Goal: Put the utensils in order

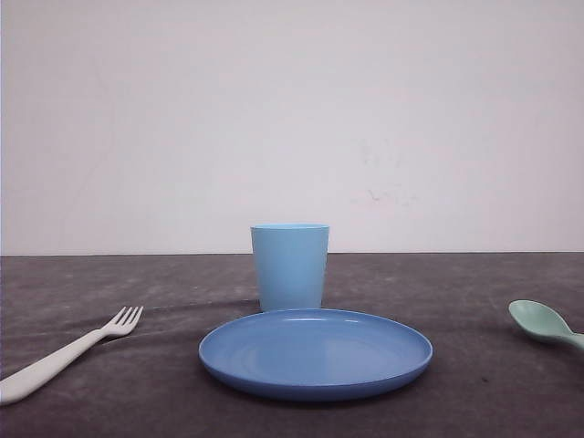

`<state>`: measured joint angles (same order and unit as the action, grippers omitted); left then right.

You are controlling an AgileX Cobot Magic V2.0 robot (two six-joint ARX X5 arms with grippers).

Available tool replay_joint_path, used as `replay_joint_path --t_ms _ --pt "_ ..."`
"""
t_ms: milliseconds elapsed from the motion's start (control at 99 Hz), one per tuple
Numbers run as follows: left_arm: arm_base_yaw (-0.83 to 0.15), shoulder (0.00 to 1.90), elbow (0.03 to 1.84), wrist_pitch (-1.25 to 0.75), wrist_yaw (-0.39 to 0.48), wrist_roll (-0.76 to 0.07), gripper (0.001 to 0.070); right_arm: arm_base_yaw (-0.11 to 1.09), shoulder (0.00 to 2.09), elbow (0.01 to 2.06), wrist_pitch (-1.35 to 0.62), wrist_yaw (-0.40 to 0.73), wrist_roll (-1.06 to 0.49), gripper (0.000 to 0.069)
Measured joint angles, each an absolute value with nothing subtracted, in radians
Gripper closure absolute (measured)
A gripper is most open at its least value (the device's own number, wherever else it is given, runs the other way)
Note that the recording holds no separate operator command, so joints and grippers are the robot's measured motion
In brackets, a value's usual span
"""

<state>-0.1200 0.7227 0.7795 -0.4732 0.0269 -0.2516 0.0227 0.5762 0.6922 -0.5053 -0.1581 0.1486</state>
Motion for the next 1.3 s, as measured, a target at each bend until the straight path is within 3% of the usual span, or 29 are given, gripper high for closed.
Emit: replay_joint_path --t_ms 81,192,242,313,737,1020,1303 --pt "-0.125 0.748 0.779 -0.503 0.03 -0.251 0.0624 0.031 0.593 0.693 -0.515 -0.169 0.134 0.0597" --pt "-0.126 0.763 0.779 -0.516 0.03 -0.252 0.0384 0.037 0.611 0.693 -0.517 -0.184 0.131 0.0392" --pt "-0.129 0.77 0.779 -0.517 0.03 -0.253 0.0317 0.038 0.614 0.693 -0.517 -0.184 0.131 0.0352" --pt "-0.14 0.781 0.779 -0.521 0.031 -0.26 0.0277 0.038 0.616 0.693 -0.517 -0.184 0.13 0.033" --pt "-0.344 1.026 0.779 -0.566 0.029 -0.343 0.0274 0.038 0.622 0.693 -0.522 -0.184 0.13 0.0319" --pt "-0.516 1.232 0.779 -0.537 -0.073 -0.376 0.0274 0.038 0.641 0.693 -0.55 -0.184 0.128 0.0319" --pt "-0.582 1.372 0.779 -0.466 -0.104 -0.407 0.0274 0.038 0.657 0.693 -0.566 -0.184 0.127 0.0319"
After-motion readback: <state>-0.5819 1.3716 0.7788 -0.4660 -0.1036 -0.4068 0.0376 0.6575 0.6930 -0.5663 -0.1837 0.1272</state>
